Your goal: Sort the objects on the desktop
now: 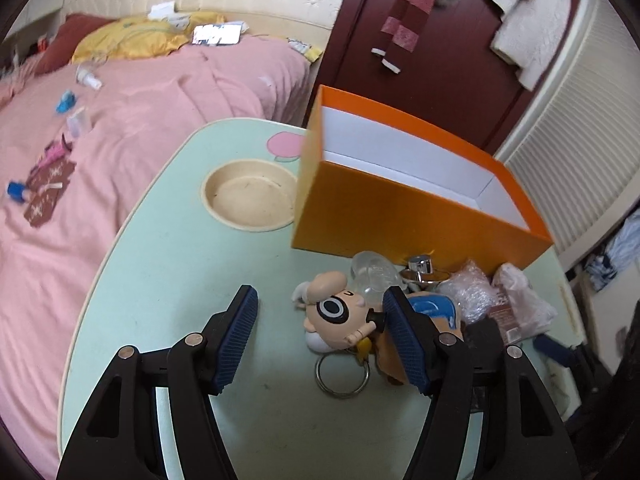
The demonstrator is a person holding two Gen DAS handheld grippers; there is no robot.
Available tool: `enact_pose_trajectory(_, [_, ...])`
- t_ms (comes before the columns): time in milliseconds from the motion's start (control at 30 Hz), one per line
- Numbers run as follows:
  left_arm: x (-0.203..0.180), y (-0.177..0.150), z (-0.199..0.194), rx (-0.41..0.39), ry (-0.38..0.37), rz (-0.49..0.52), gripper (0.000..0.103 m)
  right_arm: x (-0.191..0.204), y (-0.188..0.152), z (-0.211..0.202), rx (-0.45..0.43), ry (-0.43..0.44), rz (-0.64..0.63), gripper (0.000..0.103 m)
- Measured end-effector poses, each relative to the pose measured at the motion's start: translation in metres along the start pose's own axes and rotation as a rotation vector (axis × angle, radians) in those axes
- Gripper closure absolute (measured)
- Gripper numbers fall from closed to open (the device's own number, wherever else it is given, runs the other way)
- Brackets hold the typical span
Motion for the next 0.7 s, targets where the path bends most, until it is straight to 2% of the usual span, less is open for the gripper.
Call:
enact_pose_trajectory(167, [0.011,0.001,-0.005,-0.019,0.048,-0.013,0.037,0.0,-0.002,-0.001,0.0,-0.002,0.002,0.0])
enact_pose_trajectory(300, [0.001,-0.004,0.003,-0.003,0.11,0.087,0.037,0.0,-0.003,-0.001,0.001,-0.004,0.001,0.0])
enact_pose_trajectory(433, [-0.008,-0.009,0.01,0.007,0.137,0.158,0.037,0.0,-0.003,-0.002,0.002,-0.005,0.001,0.0])
enact_pose_trajectory(467, [-0.01,-0.01,0.011,0.008,0.142,0.174,0.044,0.0,-0.003,-0.002,0.002,-0.006,0.001,0.0])
enact_pose_trajectory(500, [-0.012,-0.011,0.011,0.006,0.143,0.188,0.062,0.0,-0.004,-0.002,0.002,-0.007,0.001,0.0])
enact_pose_trajectory(700, [-0.015,-0.015,0.007,-0.006,0.116,0.203,0.063,-0.001,-0.005,-0.003,0.004,-0.012,0.0,0.0])
Point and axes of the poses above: each gripper's, at about its wrist camera, not at the fingertips, and z roughly the way its jaws point, x to its left, y to its top, the point moved 1 cm from there along z, roughly the way its jaws point, and after that the axes turned 6 degrees about -y, right-handed, at the moved point
